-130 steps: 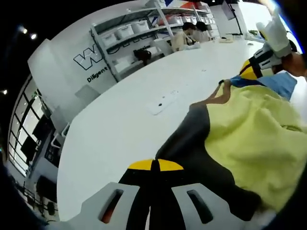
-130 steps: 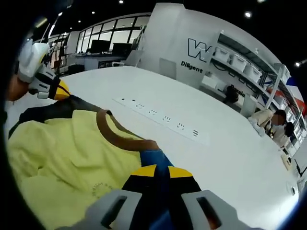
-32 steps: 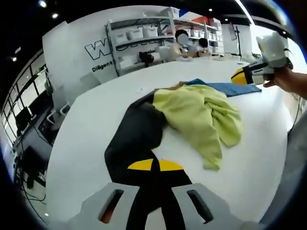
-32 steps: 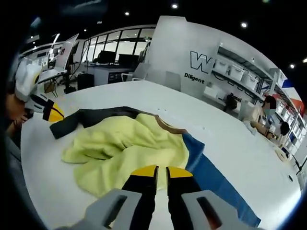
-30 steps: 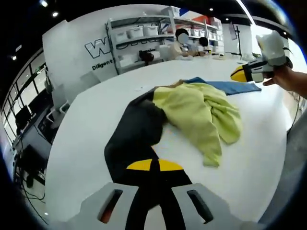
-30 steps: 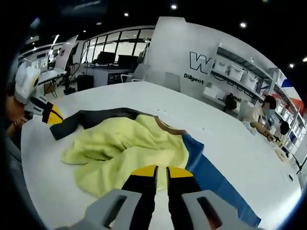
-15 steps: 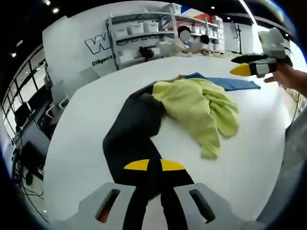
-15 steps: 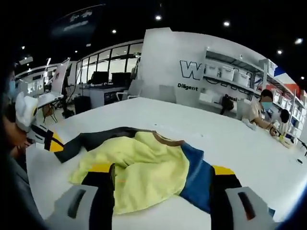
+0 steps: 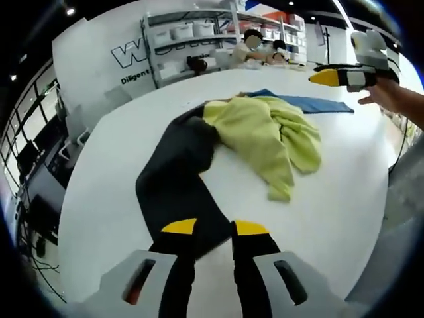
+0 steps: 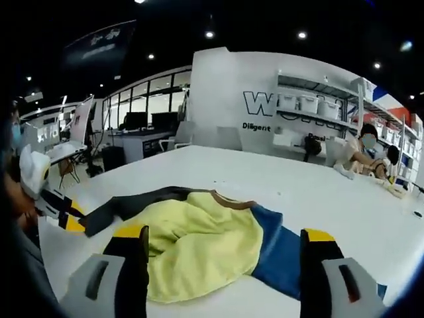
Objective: Fold the garment on the visible template until the final outline fits inside the template.
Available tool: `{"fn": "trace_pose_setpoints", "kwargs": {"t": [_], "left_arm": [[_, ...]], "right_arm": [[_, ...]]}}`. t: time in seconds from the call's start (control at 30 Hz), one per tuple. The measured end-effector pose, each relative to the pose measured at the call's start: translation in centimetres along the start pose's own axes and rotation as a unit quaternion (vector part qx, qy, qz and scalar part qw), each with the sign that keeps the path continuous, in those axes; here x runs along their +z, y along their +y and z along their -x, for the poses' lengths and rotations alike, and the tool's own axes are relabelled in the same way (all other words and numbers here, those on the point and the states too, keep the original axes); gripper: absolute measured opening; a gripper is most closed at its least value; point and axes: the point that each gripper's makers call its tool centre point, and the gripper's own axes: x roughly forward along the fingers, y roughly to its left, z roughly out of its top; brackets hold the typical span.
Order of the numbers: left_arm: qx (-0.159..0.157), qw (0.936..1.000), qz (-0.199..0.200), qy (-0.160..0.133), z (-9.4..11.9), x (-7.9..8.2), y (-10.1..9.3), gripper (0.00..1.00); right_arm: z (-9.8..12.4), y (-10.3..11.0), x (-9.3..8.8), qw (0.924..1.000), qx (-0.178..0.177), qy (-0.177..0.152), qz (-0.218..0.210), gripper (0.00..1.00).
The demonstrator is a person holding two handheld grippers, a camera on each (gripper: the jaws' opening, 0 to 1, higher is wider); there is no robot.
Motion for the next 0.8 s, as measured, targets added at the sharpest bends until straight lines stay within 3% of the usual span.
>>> {"fn": "trace_pose_setpoints", "kwargs": {"t": [0.07,0.33,0.57,0.73,0.8], "left_arm": [[-0.004,0.9999,0.004,0.010,-0.2,-0.5,-0.3,0.28],[-0.008,0.9996,-0.020,0.017,-0.7,-0.6,-0.6,0.24],[-0.018,0.9993,-0.020,0.026,-1.4,-1.2,-0.9,0.27],[-0.019,0.9994,-0.013,0.025,-1.5,-1.2,-0.6,0.24],[-0.018,0.9994,-0.011,0.026,-1.4,-1.3,-0.5,0.18]], "right_arm": [[0.0,0.1,0.1,1.0000,0.001,-0.001,0.001,0.95],[0.1,0.0,0.1,1.0000,0.001,-0.001,0.003,0.92],[0.2,-0.2,0.2,1.0000,-0.002,-0.002,0.005,0.90],[0.2,-0.3,0.2,1.0000,-0.003,-0.002,0.006,0.89],[0.2,-0.3,0.2,1.0000,-0.004,-0.002,0.006,0.89]]}}
